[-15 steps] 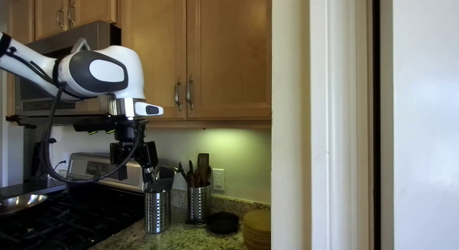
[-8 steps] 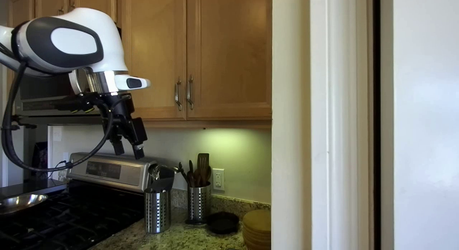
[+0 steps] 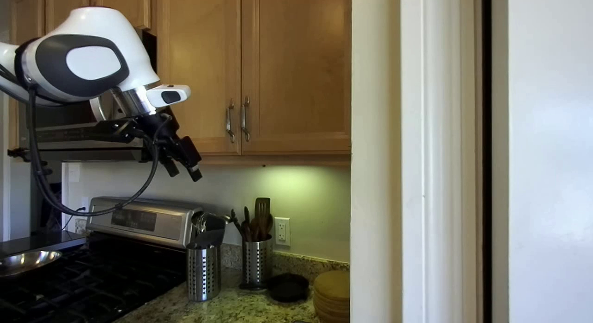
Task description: Open the left drawer door
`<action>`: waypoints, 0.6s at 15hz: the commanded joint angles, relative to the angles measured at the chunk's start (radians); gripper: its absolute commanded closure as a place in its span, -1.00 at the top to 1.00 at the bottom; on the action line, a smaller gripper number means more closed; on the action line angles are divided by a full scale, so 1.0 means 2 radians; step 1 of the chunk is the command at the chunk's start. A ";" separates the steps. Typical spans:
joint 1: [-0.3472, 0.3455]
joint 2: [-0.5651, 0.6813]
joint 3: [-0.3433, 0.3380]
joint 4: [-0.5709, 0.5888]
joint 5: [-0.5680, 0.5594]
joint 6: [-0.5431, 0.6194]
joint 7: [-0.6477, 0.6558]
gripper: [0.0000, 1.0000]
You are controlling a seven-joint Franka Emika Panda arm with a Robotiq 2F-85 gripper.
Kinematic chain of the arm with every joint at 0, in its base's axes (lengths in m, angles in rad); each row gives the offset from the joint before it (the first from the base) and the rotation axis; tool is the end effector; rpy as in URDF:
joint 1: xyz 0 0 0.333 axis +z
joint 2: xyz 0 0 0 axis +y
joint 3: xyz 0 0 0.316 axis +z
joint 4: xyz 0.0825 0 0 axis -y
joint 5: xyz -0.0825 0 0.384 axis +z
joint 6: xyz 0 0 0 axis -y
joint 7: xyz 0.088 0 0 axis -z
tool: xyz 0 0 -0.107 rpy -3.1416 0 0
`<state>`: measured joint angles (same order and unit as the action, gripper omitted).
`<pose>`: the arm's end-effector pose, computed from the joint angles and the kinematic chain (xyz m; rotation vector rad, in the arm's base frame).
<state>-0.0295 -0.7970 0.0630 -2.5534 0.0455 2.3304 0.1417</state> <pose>0.3563 0.0171 0.5804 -2.9675 0.2013 -0.8742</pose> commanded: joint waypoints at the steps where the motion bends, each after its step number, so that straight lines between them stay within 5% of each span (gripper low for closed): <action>1: 0.001 0.004 0.006 0.001 -0.002 0.012 0.010 1.00; 9: -0.002 0.028 0.017 0.029 0.000 0.031 0.027 1.00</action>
<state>-0.0304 -0.7787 0.0948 -2.5442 0.0455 2.3700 0.1795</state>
